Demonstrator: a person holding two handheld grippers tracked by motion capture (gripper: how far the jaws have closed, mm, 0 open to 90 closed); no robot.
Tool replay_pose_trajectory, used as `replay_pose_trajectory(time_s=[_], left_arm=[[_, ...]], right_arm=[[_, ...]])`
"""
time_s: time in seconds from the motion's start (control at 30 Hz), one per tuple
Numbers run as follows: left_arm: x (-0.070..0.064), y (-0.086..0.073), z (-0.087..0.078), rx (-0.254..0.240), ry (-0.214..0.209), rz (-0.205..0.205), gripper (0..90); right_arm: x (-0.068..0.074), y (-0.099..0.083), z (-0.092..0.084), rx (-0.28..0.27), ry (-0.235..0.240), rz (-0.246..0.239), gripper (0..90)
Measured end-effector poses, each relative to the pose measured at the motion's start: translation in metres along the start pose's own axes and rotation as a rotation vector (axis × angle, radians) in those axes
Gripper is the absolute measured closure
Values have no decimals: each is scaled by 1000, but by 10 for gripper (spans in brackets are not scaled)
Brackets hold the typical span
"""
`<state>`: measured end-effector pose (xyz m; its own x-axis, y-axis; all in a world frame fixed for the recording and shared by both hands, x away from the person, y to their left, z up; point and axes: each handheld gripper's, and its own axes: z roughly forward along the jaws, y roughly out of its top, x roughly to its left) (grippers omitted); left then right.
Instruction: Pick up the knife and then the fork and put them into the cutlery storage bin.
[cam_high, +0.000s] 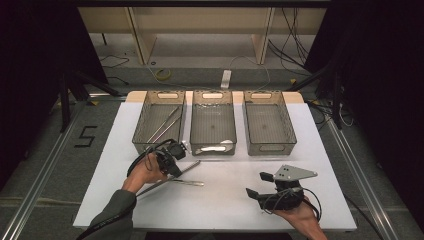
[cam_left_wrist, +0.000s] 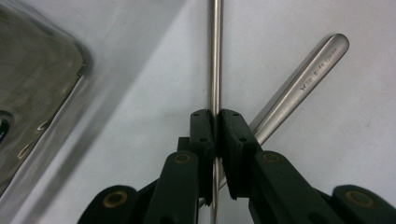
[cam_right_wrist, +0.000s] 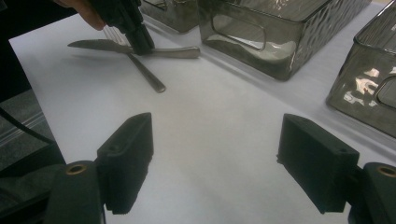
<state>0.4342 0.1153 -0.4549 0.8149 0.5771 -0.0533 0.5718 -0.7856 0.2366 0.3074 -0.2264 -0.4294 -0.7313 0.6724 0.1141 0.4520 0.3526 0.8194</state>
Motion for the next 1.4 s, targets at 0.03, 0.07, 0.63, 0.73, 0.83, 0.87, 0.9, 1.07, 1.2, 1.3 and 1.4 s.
replay_pose_trajectory(time_s=[0.03, 0.07, 0.63, 0.73, 0.83, 0.87, 0.9, 1.07, 1.2, 1.3, 1.4], left_arm=[[0, 0, 0, 1, 4, 1, 830], [-1, 0, 0, -1, 8, 3, 830], [-3, 1, -4, 5, 21, 13, 834], [-5, 2, -13, -15, 5, 1, 834], [-9, 4, -20, -22, -23, 16, 834], [-12, 5, -20, -22, -33, 26, 834], [-15, 6, -20, -35, -43, 18, 834], [-30, 15, -24, -15, -88, 60, 833], [-46, 21, -31, -31, -133, 94, 833], [-59, 26, -34, -38, -149, 139, 833], [-70, 31, -34, -34, -164, 166, 832]], right_arm=[[0, 0, 0, -1, 0, 0, 272], [0, 0, 0, -2, 1, -2, 272], [1, 2, -2, -11, 4, -3, 275], [1, 3, -1, -15, 11, -7, 275], [4, 6, 1, -21, 24, -13, 275], [6, 8, 1, -18, 29, -20, 275], [8, 9, 2, -20, 33, -32, 275], [20, 17, 8, -19, 65, -93, 275], [31, 22, 16, -5, 83, -151, 275], [38, 24, 23, 12, 92, -200, 275], [44, 26, 30, 28, 97, -251, 275]])
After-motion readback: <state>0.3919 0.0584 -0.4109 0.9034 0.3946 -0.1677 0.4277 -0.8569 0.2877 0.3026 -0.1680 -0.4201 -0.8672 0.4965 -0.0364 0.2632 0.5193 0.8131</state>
